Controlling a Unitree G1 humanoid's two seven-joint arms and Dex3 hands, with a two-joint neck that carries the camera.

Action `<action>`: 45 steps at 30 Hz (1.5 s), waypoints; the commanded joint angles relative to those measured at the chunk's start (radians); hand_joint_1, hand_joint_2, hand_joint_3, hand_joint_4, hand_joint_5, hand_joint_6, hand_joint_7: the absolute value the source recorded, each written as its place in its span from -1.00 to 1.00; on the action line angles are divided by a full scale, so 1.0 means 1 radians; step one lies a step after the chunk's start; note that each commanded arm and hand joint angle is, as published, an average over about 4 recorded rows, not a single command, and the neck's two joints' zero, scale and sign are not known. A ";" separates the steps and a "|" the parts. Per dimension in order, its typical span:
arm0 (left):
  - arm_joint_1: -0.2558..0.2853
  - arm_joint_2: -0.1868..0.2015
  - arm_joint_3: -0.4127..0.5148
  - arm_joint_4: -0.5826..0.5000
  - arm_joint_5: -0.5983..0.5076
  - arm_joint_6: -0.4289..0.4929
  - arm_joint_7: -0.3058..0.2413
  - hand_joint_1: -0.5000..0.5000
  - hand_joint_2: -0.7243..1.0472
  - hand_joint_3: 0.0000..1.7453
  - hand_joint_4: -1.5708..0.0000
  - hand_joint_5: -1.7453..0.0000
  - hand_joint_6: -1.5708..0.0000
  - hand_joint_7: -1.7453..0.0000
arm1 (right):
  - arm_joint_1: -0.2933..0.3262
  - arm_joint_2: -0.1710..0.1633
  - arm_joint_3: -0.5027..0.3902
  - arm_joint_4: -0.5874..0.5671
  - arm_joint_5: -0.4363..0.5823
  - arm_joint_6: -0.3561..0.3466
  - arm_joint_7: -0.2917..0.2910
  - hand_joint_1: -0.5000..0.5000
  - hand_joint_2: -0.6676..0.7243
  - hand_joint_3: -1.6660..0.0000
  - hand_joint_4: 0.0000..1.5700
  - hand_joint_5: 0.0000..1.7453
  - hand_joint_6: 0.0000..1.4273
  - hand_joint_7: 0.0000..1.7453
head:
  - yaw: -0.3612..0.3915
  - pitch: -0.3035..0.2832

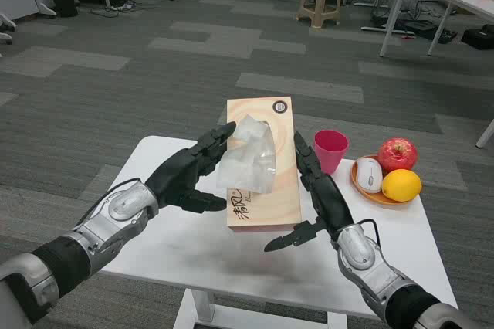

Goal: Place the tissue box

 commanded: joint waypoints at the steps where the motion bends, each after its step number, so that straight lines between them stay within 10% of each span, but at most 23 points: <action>1: 0.001 -0.020 0.003 -0.042 -0.006 -0.015 -0.005 1.00 0.90 -0.97 1.00 1.00 1.00 1.00 | 0.008 0.018 0.017 -0.020 -0.010 -0.007 0.023 -0.83 -0.27 0.81 -0.96 -1.00 -1.00 -1.00 | 0.002 0.014; 45: 0.002 -0.020 0.003 -0.042 -0.007 -0.011 -0.005 1.00 0.90 -1.00 1.00 1.00 1.00 1.00 | 0.008 0.018 0.020 -0.019 -0.010 -0.007 0.023 -0.83 -0.27 0.81 -0.96 -1.00 -1.00 -1.00 | 0.000 0.005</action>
